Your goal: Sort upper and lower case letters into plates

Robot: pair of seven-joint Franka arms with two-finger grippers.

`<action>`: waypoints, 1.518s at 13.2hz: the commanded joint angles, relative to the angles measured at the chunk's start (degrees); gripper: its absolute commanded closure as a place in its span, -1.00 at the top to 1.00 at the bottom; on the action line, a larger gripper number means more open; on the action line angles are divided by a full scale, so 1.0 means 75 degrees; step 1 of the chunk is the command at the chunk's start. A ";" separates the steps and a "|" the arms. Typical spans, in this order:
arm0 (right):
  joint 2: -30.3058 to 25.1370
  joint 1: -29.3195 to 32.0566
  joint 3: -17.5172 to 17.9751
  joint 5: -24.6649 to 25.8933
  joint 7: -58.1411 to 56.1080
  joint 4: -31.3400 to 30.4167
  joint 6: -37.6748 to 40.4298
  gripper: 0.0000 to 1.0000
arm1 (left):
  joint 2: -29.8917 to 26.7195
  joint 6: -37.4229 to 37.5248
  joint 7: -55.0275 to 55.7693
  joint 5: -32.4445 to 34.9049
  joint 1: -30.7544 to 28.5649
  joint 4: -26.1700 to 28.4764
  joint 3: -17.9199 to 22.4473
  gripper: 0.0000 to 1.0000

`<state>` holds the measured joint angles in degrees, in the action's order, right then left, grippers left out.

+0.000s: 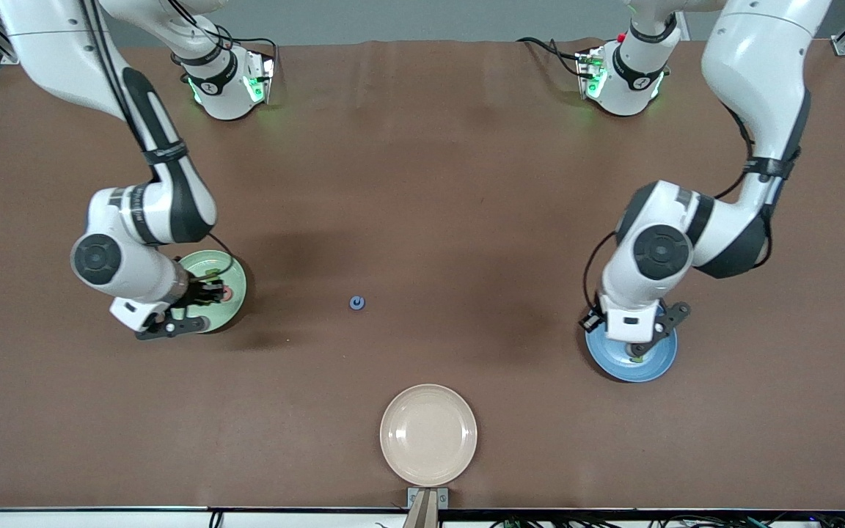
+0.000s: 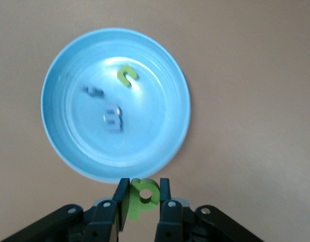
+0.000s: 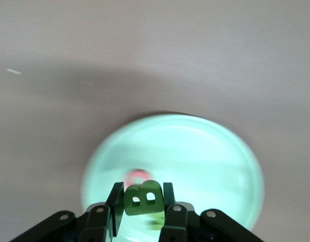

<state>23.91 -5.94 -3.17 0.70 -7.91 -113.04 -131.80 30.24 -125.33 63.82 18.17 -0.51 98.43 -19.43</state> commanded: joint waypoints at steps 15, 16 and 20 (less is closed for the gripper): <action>-0.0352 0.0805 0.0339 0.0059 -0.0227 -0.1207 -0.0722 1.00 | 0.0584 -0.2426 -0.0646 0.1363 -0.1092 0.1244 -0.0081 -0.95; -0.0353 0.0618 0.0410 0.0024 0.0380 -0.0973 -0.0511 1.00 | 0.0596 -0.2426 -0.0657 0.1363 -0.1104 0.1232 -0.0081 -0.85; -0.0213 -0.0681 0.0493 -0.0058 0.2959 -0.0339 -0.0543 1.00 | 0.0620 -0.2426 -0.0692 0.1386 -0.1197 0.1232 -0.0081 0.65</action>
<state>22.52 -6.68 0.54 1.06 6.74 -116.69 -136.19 34.79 -142.73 58.24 27.46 -8.86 107.62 -19.91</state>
